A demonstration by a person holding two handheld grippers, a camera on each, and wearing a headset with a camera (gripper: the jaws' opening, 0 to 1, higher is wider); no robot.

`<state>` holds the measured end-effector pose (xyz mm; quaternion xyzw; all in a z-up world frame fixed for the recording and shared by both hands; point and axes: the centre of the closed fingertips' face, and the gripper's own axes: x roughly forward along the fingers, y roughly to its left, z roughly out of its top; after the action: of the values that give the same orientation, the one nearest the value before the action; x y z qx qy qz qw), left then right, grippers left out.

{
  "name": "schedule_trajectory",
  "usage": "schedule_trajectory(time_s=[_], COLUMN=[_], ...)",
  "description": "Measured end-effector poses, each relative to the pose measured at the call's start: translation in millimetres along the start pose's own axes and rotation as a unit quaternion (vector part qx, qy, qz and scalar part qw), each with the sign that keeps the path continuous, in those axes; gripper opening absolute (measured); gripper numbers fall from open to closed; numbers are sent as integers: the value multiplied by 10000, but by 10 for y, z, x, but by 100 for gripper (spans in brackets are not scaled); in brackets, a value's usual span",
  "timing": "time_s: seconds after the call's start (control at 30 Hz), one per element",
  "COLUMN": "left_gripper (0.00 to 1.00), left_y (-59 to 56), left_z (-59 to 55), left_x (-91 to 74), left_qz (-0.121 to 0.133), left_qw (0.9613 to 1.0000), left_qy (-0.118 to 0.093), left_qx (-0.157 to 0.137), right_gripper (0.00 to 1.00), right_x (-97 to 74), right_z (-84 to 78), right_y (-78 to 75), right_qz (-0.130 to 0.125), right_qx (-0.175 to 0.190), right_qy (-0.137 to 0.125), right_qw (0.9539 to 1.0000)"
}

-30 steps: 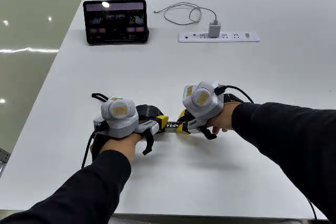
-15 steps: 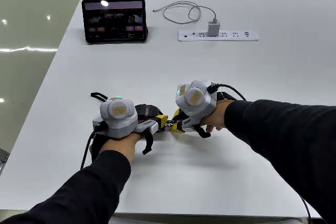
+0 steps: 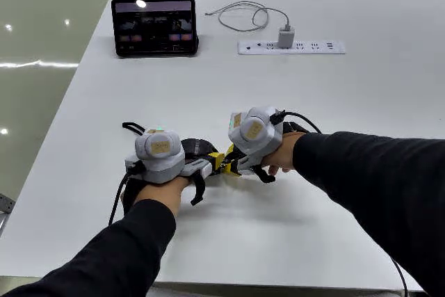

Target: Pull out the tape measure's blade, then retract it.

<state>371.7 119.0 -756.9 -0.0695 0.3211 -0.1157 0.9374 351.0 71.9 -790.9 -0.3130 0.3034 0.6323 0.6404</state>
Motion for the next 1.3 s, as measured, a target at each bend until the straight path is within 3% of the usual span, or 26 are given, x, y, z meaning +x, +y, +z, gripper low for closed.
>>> schedule_trajectory(time_s=[1.3], left_gripper=[60], left_y=[-6], left_z=[-15], left_x=[-3], left_qz=[3], left_qw=[10000], left_qy=[37], left_qx=[66], right_gripper=[13], right_x=[54], right_z=[-1], right_y=[13], right_qz=[-41], right_qx=[-133], right_qy=[54], right_qw=[9999])
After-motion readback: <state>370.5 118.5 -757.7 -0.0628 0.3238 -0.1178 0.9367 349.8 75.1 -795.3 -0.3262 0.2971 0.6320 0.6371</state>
